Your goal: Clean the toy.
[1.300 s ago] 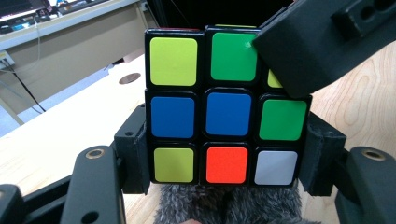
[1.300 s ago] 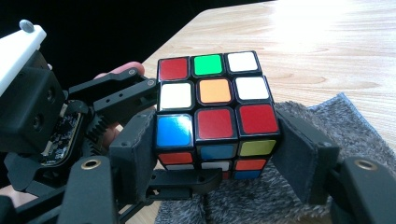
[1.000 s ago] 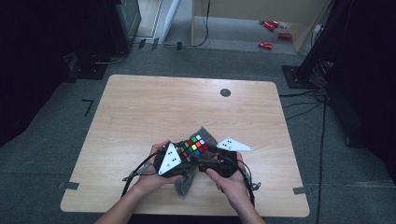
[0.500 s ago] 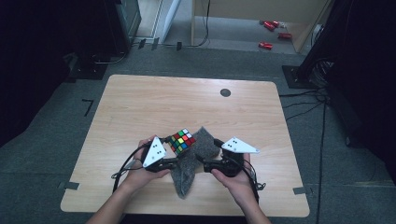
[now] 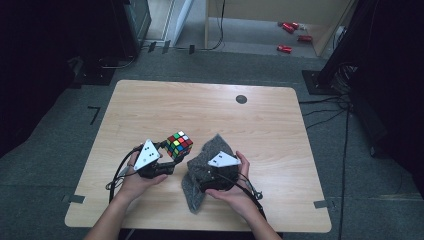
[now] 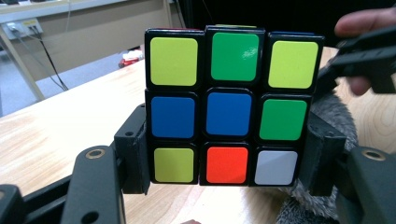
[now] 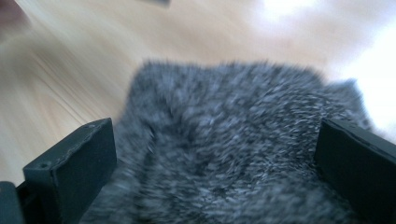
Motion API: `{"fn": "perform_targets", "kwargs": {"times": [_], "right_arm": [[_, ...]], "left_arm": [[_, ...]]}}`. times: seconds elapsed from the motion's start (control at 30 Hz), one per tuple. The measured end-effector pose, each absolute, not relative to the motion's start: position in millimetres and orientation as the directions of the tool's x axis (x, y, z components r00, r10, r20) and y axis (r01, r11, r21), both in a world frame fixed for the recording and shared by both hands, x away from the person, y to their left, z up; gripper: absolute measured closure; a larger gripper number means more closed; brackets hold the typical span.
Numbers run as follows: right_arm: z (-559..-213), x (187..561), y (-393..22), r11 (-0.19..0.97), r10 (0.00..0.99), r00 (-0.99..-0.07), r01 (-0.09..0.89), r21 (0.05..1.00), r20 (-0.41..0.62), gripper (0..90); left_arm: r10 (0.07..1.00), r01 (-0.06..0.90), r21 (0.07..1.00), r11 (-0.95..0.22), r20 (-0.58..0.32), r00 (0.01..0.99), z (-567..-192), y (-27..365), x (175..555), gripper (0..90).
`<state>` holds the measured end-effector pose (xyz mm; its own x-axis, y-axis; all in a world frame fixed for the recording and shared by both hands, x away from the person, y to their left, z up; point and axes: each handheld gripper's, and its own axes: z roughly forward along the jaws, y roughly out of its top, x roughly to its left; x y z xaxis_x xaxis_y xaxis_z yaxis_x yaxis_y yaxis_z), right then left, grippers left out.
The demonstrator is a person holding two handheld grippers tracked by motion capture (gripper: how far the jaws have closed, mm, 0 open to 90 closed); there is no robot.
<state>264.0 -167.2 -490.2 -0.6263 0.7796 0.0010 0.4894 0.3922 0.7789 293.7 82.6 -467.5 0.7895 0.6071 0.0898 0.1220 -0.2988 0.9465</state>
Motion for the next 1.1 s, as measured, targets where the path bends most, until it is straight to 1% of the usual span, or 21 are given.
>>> {"fn": "perform_targets", "kwargs": {"times": [0.03,0.1,0.13,0.2,0.27,0.3,0.33,0.37,0.43,0.47,0.6,0.8,0.93,1.1], "right_arm": [[-496,266,-165,0.422,0.783,-0.622,0.513,0.747,-0.015,2.3],[-502,267,-163,0.446,0.790,-0.612,0.530,0.722,-0.038,9.0],[-504,268,-163,0.455,0.795,-0.604,0.531,0.715,-0.057,12.4],[-507,269,-163,0.452,0.797,-0.601,0.529,0.718,-0.059,19.7],[-509,269,-164,0.444,0.809,-0.584,0.536,0.718,-0.064,32.4],[-510,270,-166,0.431,0.814,-0.578,0.540,0.723,-0.054,40.7],[-511,271,-168,0.413,0.818,-0.575,0.547,0.728,-0.032,51.4],[-511,272,-171,0.388,0.821,-0.571,0.560,0.733,0.001,58.4],[-510,275,-178,0.350,0.826,-0.561,0.574,0.740,0.045,70.6],[-509,275,-181,0.337,0.829,-0.556,0.571,0.749,0.052,73.3],[-497,271,-196,0.280,0.852,-0.522,0.529,0.801,0.047,78.1],[-469,261,-219,0.163,0.865,-0.496,0.430,0.888,0.082,78.9],[-451,252,-225,0.097,0.837,-0.536,0.344,0.934,0.111,78.9],[-438,242,-215,0.089,0.797,-0.593,0.297,0.951,0.111,78.6]], "left_arm": [[0.606,0.124,0.946,-0.298,0.087,0.791,-468,82,294,35.3],[0.603,0.124,0.947,-0.297,0.085,0.793,-468,81,293,35.3],[0.601,0.124,0.947,-0.297,0.084,0.795,-468,80,293,35.3],[0.598,0.123,0.946,-0.300,0.086,0.797,-469,79,293,35.3],[0.595,0.125,0.945,-0.301,0.084,0.800,-469,78,292,35.3],[0.592,0.123,0.945,-0.303,0.086,0.801,-470,77,292,35.3],[0.591,0.122,0.945,-0.304,0.086,0.802,-470,77,292,35.3],[0.591,0.123,0.945,-0.303,0.085,0.802,-470,76,291,35.3],[0.589,0.126,0.944,-0.303,0.082,0.804,-471,75,290,35.3],[0.587,0.126,0.945,-0.303,0.081,0.805,-471,73,290,35.3],[0.570,0.121,0.938,-0.323,0.091,0.816,-475,68,288,35.3],[0.548,0.118,0.930,-0.348,0.100,0.831,-479,61,285,35.3],[0.526,0.110,0.924,-0.366,0.108,0.844,-481,52,282,35.3],[0.486,0.091,0.914,-0.395,0.124,0.865,-485,39,275,35.3]]}}
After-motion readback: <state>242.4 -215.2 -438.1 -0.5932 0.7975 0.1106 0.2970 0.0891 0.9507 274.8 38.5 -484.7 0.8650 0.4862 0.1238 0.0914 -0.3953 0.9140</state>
